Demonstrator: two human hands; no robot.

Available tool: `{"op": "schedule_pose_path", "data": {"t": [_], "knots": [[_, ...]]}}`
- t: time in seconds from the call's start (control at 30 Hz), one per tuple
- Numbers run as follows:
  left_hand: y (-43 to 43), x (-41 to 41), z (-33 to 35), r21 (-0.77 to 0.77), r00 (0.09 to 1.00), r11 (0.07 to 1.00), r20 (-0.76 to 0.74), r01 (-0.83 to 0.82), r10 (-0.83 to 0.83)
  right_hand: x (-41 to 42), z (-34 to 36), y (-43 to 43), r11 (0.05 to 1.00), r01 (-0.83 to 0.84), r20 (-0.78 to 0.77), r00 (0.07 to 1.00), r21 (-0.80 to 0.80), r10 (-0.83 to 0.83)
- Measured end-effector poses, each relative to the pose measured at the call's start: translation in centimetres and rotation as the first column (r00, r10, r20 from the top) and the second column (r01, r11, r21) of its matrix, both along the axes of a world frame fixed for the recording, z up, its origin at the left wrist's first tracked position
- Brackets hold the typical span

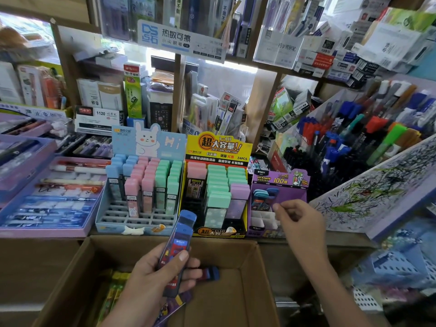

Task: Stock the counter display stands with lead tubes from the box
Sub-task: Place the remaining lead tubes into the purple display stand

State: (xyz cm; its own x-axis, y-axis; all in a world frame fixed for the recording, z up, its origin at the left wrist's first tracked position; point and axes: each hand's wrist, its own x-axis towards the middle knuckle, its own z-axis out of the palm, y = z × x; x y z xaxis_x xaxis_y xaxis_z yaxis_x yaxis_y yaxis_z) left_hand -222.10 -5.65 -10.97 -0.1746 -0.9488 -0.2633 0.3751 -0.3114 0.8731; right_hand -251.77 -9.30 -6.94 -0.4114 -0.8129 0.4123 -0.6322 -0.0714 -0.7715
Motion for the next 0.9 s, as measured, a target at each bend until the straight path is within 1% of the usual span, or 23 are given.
{"op": "schedule_pose_path", "data": {"t": [0.07,0.13,0.23,0.33,0.43,0.53,0.7,0.83,0.9], "knots": [[0.0,-0.1,0.0,0.004,1.0,1.0,0.002,0.002,-0.002,1.9,0.3,1.1,0.994,-0.101,0.058,0.993,0.036,0.099],[0.0,-0.2,0.1,0.001,1.0,1.0,0.007,0.005,-0.005,4.2,0.4,2.1,0.969,-0.222,0.113,0.971,0.106,0.21],[0.1,-0.2,0.1,-0.006,1.0,1.0,0.008,0.007,-0.007,7.7,0.3,3.0,0.889,-0.409,0.258,0.899,0.204,0.355],[0.2,-0.2,0.0,-0.012,0.999,0.999,0.025,0.035,-0.034,10.4,-0.1,3.5,0.798,-0.551,0.413,0.804,0.243,0.429],[0.4,-0.2,0.0,-0.035,0.997,0.997,0.04,0.066,-0.065,12.0,-0.3,3.6,0.736,-0.636,0.532,0.717,0.233,0.45],[0.4,-0.3,-0.2,-0.042,0.997,0.997,0.044,0.069,-0.067,12.6,-0.4,3.6,0.728,-0.65,0.603,0.676,0.219,0.422],[0.1,-0.5,-0.4,0.022,0.998,0.998,-0.02,0.058,-0.057,11.8,-0.6,3.5,0.763,-0.607,0.603,0.7,0.221,0.382],[-0.5,-0.4,-0.8,0.043,0.999,0.999,-0.041,0.015,-0.013,9.2,0.1,3.5,0.825,-0.538,0.643,0.696,0.175,0.318],[-0.6,-0.2,-1.0,0.047,0.999,0.999,-0.046,0.013,-0.011,7.2,1.0,3.4,0.869,-0.475,0.63,0.719,0.139,0.292]]}}
